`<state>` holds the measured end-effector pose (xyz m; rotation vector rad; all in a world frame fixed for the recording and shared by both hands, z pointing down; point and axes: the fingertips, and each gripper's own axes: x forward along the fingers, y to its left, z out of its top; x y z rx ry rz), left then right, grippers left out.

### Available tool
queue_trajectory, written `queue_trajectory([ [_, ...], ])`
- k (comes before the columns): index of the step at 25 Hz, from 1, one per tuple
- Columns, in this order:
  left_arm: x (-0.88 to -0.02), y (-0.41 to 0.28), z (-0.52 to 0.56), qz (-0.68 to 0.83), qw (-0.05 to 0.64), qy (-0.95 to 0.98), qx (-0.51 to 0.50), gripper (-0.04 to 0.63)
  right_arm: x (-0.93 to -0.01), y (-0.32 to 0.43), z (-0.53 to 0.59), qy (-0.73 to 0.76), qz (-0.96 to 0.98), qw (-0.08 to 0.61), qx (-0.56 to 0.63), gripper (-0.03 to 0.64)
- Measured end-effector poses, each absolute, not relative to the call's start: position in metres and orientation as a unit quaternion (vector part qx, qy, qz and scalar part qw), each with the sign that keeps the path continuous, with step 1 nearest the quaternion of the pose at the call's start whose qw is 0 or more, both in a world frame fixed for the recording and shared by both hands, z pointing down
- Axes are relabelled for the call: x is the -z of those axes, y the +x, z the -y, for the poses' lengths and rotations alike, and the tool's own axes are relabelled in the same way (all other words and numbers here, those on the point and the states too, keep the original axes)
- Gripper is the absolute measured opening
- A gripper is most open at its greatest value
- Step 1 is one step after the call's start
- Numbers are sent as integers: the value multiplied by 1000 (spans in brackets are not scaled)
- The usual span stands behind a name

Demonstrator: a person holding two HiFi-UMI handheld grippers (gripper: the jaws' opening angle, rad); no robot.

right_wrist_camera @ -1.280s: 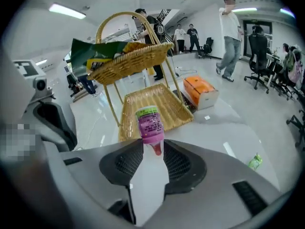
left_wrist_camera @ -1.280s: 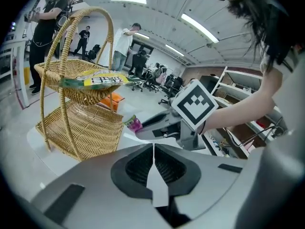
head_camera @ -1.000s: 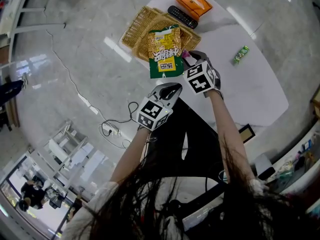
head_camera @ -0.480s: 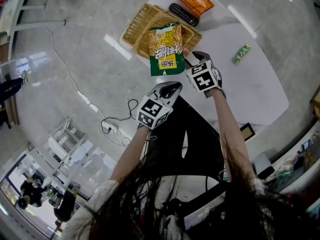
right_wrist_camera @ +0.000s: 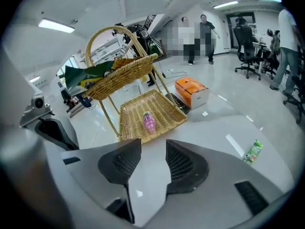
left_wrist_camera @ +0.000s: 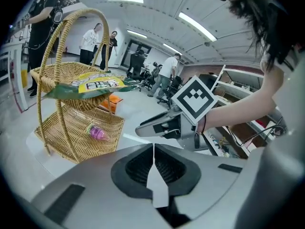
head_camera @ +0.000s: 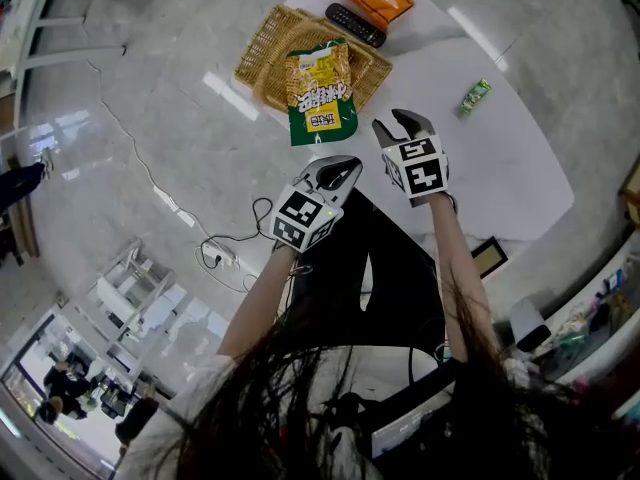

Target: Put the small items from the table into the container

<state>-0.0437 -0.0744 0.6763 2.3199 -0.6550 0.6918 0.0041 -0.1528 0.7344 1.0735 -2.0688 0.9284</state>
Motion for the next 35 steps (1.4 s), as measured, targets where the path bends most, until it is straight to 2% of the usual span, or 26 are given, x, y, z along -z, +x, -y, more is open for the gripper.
queue_trajectory([
  [5, -673, -33, 74, 246, 306, 883, -258, 6, -720, 37, 137, 457, 758, 268, -380, 90],
  [10, -665, -16, 72, 237, 297, 889, -255, 6, -711, 66, 114, 494, 727, 227, -419, 50],
  [14, -657, 2, 71, 232, 293, 894, -247, 6, -706, 82, 95, 506, 721, 220, -419, 28],
  [23, -649, 40, 58, 224, 303, 897, -230, 6, -689, 108, 60, 512, 730, 228, -392, 18],
  [35, -648, 72, 51, 226, 317, 891, -233, 6, -686, 151, 38, 535, 706, 184, -425, 18],
])
